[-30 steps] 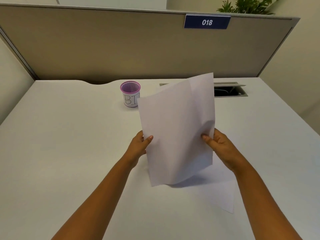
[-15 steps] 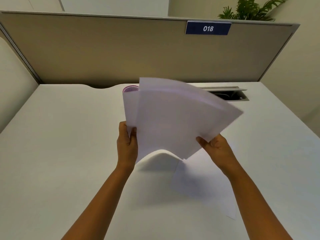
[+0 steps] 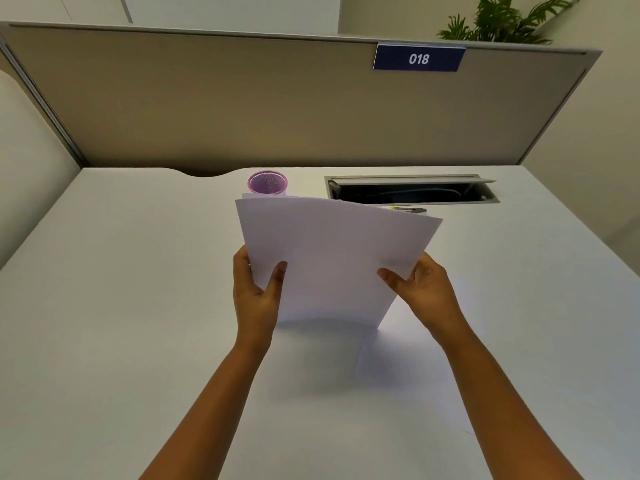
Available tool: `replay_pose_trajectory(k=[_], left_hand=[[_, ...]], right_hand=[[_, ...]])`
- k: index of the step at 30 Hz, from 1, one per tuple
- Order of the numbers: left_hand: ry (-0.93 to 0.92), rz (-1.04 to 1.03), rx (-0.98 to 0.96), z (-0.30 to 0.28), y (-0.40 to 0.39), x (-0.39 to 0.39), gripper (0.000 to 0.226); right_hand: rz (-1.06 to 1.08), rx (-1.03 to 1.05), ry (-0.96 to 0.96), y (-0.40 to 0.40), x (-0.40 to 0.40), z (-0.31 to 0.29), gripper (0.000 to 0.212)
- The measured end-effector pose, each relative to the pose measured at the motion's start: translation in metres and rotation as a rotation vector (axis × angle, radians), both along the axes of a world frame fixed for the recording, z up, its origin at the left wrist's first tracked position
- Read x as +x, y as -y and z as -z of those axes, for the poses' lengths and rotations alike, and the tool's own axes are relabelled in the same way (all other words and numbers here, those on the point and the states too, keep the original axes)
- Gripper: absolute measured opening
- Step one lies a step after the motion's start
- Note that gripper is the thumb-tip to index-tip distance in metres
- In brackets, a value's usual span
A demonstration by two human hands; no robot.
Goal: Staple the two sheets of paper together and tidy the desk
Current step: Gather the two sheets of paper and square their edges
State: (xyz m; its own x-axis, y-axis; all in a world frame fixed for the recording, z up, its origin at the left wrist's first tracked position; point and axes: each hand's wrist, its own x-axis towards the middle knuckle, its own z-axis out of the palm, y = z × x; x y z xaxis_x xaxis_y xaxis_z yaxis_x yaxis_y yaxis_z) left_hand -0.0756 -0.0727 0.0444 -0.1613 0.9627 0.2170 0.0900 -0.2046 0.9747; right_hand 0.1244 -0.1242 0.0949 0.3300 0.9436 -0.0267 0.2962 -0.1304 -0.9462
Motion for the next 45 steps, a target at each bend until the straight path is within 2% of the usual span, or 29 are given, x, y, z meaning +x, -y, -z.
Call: replay_pose_trajectory(k=[10, 16, 22, 29, 37, 41, 45], left_hand=[[0.007, 0.003, -0.036, 0.014, -0.001, -0.004, 0.037], [-0.075, -0.049, -0.104, 0.021, 0.001, 0.003, 0.029], [-0.169, -0.103, -0.037, 0.020, -0.002, 0.001, 0.022], [-0.098, -0.137, -0.056, 0.017, 0.004, -0.003, 0.023], [-0.010, -0.080, -0.062, 0.014, 0.008, 0.001, 0.037], [-0.049, -0.115, -0.070, 0.014, 0.006, -0.003, 0.039], [-0.102, -0.016, -0.045, 0.019, 0.007, -0.003, 0.037]], right_hand=[[0.021, -0.013, 0.008, 0.000, -0.003, 0.019, 0.066], [0.002, -0.052, -0.044, 0.005, -0.012, 0.045, 0.055], [0.050, 0.001, -0.007, 0.000, -0.012, 0.042, 0.047], [0.077, 0.029, 0.001, 0.003, -0.007, 0.039, 0.046], [0.087, 0.028, -0.009, 0.002, -0.009, 0.040, 0.048], [0.095, 0.049, -0.040, 0.001, -0.008, 0.041, 0.048], [0.057, 0.067, -0.051, 0.002, -0.007, 0.043, 0.051]])
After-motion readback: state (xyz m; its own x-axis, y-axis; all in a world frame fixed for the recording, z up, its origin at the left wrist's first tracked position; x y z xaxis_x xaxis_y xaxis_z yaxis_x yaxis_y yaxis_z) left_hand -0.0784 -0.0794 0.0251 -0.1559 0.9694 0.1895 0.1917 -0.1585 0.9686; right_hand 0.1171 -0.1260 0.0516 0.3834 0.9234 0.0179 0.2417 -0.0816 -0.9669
